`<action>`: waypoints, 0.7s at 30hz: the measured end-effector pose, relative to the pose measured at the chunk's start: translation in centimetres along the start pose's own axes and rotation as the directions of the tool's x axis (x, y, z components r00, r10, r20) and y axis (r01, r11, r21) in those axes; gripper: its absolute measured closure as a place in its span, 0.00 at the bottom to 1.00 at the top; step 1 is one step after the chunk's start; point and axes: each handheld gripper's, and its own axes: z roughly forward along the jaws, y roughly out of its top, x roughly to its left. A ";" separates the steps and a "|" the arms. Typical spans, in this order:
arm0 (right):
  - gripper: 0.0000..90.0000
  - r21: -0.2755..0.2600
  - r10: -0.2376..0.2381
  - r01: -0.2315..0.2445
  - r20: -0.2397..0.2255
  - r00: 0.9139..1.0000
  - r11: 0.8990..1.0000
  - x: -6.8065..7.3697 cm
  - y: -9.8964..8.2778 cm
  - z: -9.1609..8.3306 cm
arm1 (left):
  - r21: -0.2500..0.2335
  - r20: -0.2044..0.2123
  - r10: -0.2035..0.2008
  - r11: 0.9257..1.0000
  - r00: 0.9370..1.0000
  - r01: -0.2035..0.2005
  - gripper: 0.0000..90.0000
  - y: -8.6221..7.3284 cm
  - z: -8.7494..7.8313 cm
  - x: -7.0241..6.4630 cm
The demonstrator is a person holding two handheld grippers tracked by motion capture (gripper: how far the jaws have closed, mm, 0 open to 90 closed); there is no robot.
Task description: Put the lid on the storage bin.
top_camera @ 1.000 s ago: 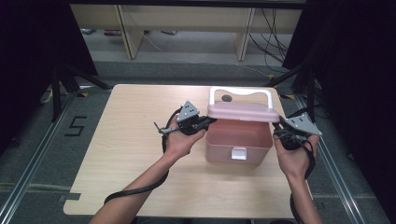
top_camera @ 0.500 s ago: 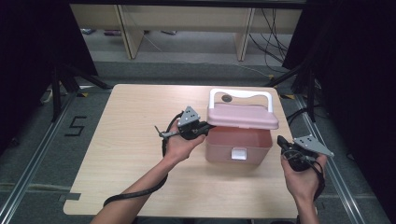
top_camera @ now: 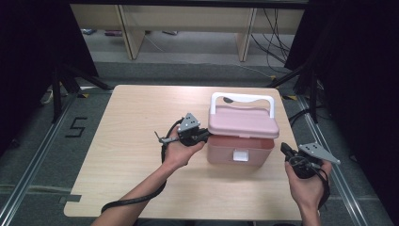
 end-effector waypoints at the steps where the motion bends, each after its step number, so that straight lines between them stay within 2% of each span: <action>1: 1.00 -0.013 -0.019 0.019 -0.005 1.000 1.000 -0.2 0.0 0.1 | 0.004 0.000 -0.001 1.000 1.000 0.001 1.00 -0.1 0.0 0.0; 3: 1.00 -0.011 -0.018 0.018 -0.007 1.000 1.000 -0.3 -0.1 0.0 | 0.018 0.003 -0.001 1.000 1.000 0.001 1.00 -0.4 -0.1 -0.1; 4: 1.00 -0.006 0.001 -0.001 -0.009 1.000 1.000 -0.2 0.0 0.0 | 0.019 0.002 -0.004 1.000 1.000 0.004 1.00 -0.5 -0.1 -0.1; 9: 1.00 -0.011 -0.025 0.025 0.008 1.000 1.000 -0.5 0.0 -0.3 | 0.034 0.005 0.000 0.999 1.000 0.000 1.00 -0.6 -0.2 -0.3; 11: 1.00 0.000 -0.008 0.008 0.008 1.000 1.000 -0.6 -0.1 -0.5 | 0.038 0.010 -0.002 0.999 1.000 0.002 1.00 -0.8 -0.3 -0.4; 14: 1.00 0.002 -0.009 0.009 0.021 1.000 1.000 -0.8 -0.2 -0.7 | 0.040 0.012 -0.002 0.999 1.000 0.002 1.00 -0.9 -0.5 -0.4; 15: 1.00 0.013 0.025 -0.025 0.020 0.999 1.000 -0.6 -0.4 -0.7 | 0.044 0.012 -0.008 0.999 1.000 0.007 1.00 -0.9 -0.5 -0.4; 21: 1.00 0.012 0.007 -0.007 0.017 1.000 1.000 -1.0 -0.7 -0.7 | 0.057 0.018 -0.016 0.998 1.000 0.015 1.00 -1.4 -0.9 -0.4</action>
